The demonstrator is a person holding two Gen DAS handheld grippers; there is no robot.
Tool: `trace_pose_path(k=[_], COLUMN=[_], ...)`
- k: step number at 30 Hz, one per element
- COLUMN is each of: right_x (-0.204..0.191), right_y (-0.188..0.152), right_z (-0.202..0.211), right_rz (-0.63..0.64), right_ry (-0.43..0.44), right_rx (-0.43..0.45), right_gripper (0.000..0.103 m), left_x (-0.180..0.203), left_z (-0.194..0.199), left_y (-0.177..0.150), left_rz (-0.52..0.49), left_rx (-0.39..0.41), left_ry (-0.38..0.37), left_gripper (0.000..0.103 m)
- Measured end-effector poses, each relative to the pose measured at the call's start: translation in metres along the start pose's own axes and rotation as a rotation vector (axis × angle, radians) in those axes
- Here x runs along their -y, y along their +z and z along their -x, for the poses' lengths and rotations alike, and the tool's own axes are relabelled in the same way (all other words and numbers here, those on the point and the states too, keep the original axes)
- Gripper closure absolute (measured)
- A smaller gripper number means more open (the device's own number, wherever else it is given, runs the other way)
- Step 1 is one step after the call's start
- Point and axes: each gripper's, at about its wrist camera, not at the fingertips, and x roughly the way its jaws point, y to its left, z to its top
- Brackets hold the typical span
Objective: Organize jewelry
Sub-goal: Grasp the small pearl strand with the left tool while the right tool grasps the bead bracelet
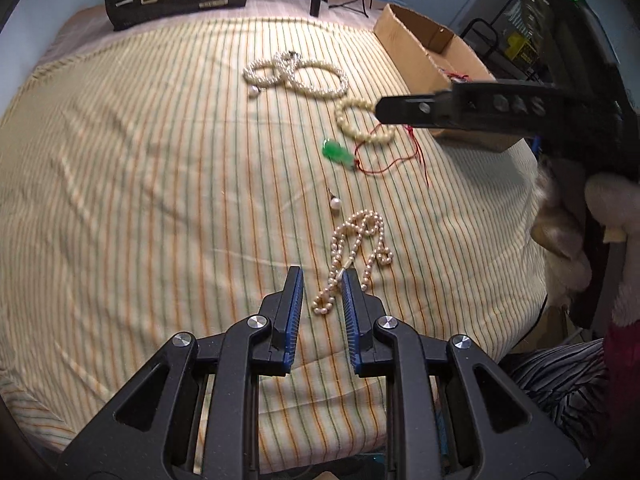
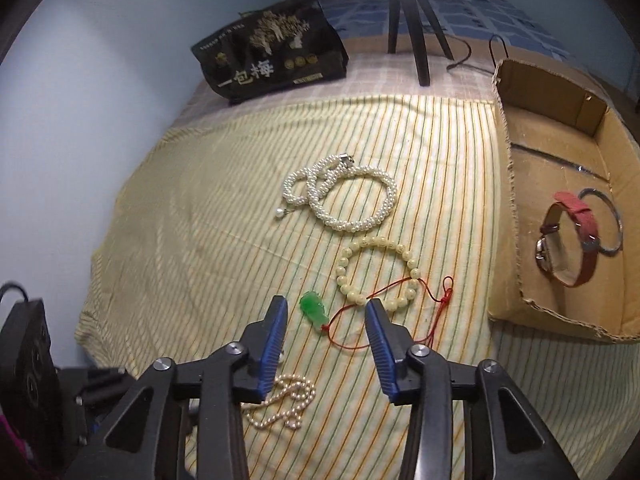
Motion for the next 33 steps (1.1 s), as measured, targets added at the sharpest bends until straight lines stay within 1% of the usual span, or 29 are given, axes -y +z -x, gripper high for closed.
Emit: trace_pose_path(k=[10,15,16,17,18,19,23,30,32,33], right_x=[0.007,0.008,0.008,0.009,0.009,0.009,0.009,0.009,0.007,0.006], right_y=[0.020,0.026,0.027,0.027,0.027,0.028,0.028,0.032,0.031,0.031], right_z=[-0.038,-0.053,-0.055,-0.058,-0.060,-0.062,-0.067,-0.070,-0.070,-0.071], right_rz=[-0.039,-0.044,-0.044,-0.044,-0.046,-0.047,-0.044,-0.022,-0.001,0.011], right_ry=[-0.044,-0.056,-0.057,-0.059,-0.059,-0.060,-0.062,-0.081,-0.100,-0.113], right_rx=[-0.043,-0.057,-0.059,-0.063,-0.067,-0.070,-0.075,-0.077,-0.080,-0.081], right_gripper=[0.071,0.071,0.071,0.071,0.071,0.071,0.071,0.071,0.074,0.077], left_x=[0.009,0.015,0.017,0.018,0.020,0.021,0.028,0.039,0.044,0.045], left_z=[-0.018,-0.031,-0.033,-0.034,-0.036,-0.036,-0.044,-0.060,-0.064,-0.065], left_y=[0.006,0.007,0.007,0.008,0.009,0.009,0.012,0.012,0.012,0.013], left_rz=[-0.004,-0.032,-0.039,-0.046,-0.052,-0.058,-0.083,-0.122,-0.134,-0.137], left_rx=[-0.023,-0.051,-0.055,-0.055,-0.052,-0.047,-0.058,-0.050,-0.044,-0.041], left_ry=[-0.004,0.007,0.017,0.026,0.033,0.037,0.050,0.107,0.126,0.132], left_gripper=[0.085,0.084,0.078,0.062,0.054,0.049,0.049,0.049,0.050,0.052])
